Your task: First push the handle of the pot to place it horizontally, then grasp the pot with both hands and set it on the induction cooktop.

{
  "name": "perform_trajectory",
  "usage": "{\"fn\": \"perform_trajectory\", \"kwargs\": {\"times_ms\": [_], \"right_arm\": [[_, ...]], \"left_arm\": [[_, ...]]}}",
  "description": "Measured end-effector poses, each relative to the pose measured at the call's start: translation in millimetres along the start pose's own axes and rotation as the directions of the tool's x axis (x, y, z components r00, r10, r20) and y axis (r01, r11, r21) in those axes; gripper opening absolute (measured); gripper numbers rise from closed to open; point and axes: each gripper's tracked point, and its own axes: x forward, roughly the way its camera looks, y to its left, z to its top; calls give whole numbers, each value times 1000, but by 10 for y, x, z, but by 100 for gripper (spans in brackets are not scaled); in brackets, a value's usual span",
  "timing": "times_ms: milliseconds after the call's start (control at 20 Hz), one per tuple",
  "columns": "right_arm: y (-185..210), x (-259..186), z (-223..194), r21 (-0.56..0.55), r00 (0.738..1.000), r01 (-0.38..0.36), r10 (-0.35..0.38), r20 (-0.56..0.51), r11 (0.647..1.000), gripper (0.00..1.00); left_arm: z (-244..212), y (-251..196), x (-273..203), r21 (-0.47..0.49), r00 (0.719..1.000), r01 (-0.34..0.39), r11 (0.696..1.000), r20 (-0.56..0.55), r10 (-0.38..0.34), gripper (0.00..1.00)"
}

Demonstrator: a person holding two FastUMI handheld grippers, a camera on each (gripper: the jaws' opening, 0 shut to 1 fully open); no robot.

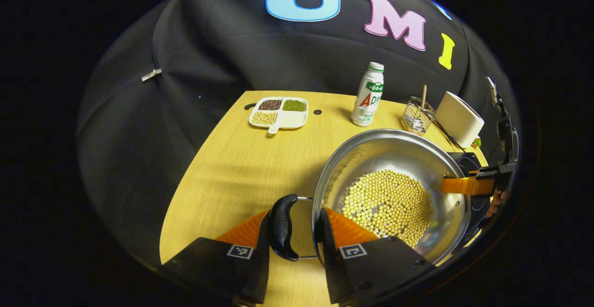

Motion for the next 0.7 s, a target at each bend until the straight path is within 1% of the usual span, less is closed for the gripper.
{"fn": "perform_trajectory", "kwargs": {"times_ms": [100, 150, 200, 250, 550, 600, 650, 700], "right_arm": [[-155, -152, 41, 14, 1000, 2, -2, 6, 1000, 53], [-262, -234, 55, 22, 1000, 6, -6, 6, 1000, 48], [-379, -305, 74, 33, 1000, 11, -12, 8, 999, 53], [-511, -380, 87, 41, 1000, 18, -19, 10, 999, 53], [-1453, -790, 119, 83, 997, 75, -77, 21, 994, 53], [-1611, -857, 103, 91, 996, 85, -88, 23, 992, 48], [-1763, -915, 94, 101, 995, 95, -98, 26, 990, 53], [-1901, -968, 78, 111, 994, 103, -107, 27, 988, 48]], "left_arm": [[81, -191, -93, 22, 1000, 4, 1000, 3, -4, 52], [126, -303, -129, 28, 1000, 10, 1000, 5, -11, 52], [153, -434, -150, 35, 1000, 18, 999, 2, -18, 52], [192, -576, -166, 45, 1000, 26, 999, 4, -26, 52], [297, -1556, -188, 86, 996, 90, 992, 3, -91, 52], [305, -1743, -179, 97, 995, 103, 990, 0, -104, 52], [320, -1904, -178, 105, 993, 115, 988, 0, -116, 52], [328, -2059, -175, 115, 992, 125, 985, -2, -126, 52]]}}
